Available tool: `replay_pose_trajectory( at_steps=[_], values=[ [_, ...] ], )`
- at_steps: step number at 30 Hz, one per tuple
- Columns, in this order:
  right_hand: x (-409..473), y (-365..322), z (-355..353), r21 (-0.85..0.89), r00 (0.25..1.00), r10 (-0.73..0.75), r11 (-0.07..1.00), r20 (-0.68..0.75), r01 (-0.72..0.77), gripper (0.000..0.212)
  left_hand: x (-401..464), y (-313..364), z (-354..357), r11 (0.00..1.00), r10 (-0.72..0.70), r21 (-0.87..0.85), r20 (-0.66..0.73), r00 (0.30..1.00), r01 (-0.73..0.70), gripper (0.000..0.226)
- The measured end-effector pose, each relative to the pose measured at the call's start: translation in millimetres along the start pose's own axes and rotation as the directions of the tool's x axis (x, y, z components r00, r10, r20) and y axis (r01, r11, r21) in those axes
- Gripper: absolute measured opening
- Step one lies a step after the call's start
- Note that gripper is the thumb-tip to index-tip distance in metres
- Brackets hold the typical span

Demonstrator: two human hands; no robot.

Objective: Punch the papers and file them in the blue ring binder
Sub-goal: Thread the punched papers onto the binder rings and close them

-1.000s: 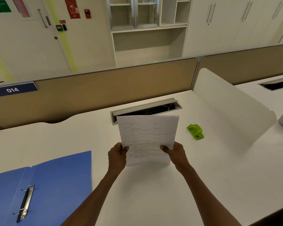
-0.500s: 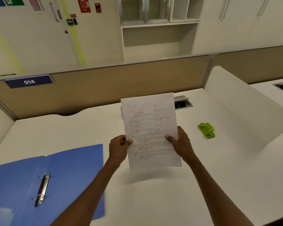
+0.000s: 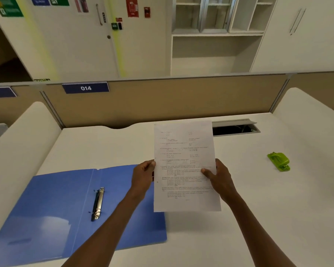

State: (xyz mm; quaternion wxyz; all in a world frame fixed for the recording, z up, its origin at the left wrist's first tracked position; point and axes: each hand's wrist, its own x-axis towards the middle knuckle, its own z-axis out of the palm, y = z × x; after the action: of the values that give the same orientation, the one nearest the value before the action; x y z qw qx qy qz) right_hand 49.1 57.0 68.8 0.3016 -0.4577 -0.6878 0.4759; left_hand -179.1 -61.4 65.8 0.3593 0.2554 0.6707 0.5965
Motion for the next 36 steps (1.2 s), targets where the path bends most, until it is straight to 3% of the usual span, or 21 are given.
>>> replay_pose_trajectory(
  at_steps=[7, 20, 30, 36],
  values=[
    [-18, -13, 58, -0.013, 0.998, 0.027, 1.0, 0.052, -0.026, 0.03, 2, -16, -60, 0.984, -0.11, -0.146, -0.027, 0.994, 0.105, 0.019],
    [-40, -27, 141, -0.049, 0.988, 0.097, 0.995, 0.123, -0.092, 0.031, 7, -52, -138, 0.943, -0.298, -0.184, -0.091, 0.95, 0.278, 0.019],
    [-42, -31, 196, -0.07, 0.981, 0.106, 0.993, 0.16, -0.096, 0.037, 19, -69, -177, 0.922, -0.388, -0.139, -0.297, 0.873, 0.362, 0.015],
    [-42, -24, 217, -0.078, 0.979, 0.131, 0.99, 0.157, -0.12, 0.039, 20, -73, -178, 0.926, -0.32, 0.022, -0.479, 0.817, 0.376, 0.028]
  ],
)
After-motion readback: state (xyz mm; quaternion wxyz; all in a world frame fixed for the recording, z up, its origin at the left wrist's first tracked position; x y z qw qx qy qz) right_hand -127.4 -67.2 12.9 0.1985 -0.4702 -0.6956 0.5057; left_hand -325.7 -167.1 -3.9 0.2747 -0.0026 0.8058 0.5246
